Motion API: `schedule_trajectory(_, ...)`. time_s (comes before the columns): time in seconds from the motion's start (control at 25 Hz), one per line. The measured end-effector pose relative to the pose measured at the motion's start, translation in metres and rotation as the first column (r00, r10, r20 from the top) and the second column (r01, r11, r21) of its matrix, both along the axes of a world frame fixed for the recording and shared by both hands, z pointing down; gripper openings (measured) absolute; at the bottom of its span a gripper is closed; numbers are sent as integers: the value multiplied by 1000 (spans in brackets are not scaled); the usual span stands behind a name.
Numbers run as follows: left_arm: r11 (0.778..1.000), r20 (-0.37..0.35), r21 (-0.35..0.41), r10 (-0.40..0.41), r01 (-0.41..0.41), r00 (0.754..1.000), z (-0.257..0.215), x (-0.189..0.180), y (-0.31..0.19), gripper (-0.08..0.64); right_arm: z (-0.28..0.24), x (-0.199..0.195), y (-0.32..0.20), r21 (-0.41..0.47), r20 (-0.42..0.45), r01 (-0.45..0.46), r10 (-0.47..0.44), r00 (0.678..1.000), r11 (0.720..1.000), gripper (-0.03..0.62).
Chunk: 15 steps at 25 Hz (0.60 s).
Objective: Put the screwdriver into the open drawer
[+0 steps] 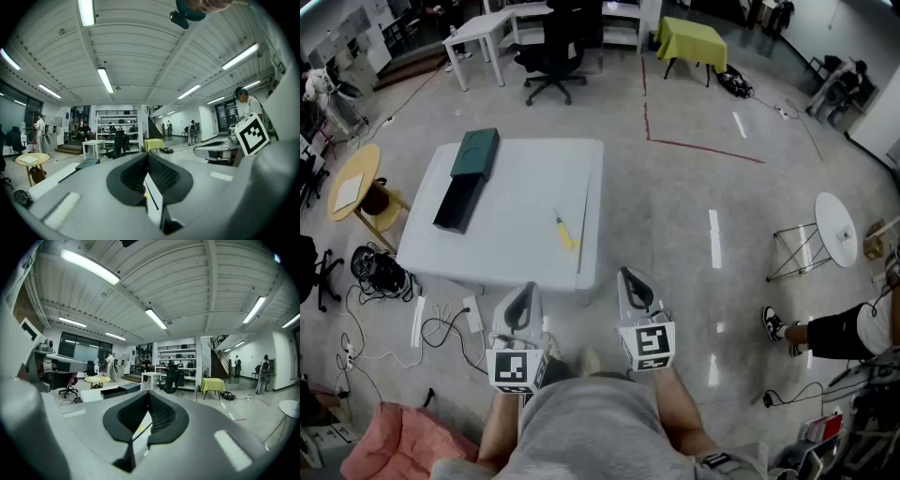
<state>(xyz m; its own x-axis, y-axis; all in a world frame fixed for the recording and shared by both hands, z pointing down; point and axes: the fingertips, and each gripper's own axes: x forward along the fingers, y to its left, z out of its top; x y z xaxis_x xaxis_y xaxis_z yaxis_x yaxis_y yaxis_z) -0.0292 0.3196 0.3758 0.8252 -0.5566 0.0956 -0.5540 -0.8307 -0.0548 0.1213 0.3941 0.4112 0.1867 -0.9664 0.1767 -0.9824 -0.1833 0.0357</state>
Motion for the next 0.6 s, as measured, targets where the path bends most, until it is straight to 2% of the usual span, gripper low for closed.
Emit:
schedule_trajectory(0.32, 1000, 9, -1, -5, 5, 1000, 2, 7, -2, 11, 2, 8, -6, 2, -6, 3, -3, 1000, 1000, 3)
schedule_trajectory(0.6, 1000, 21, -6, -16, 16, 1000, 6, 9, -10, 11, 12, 11, -17, -23, 44, 21, -20, 999, 1000, 3)
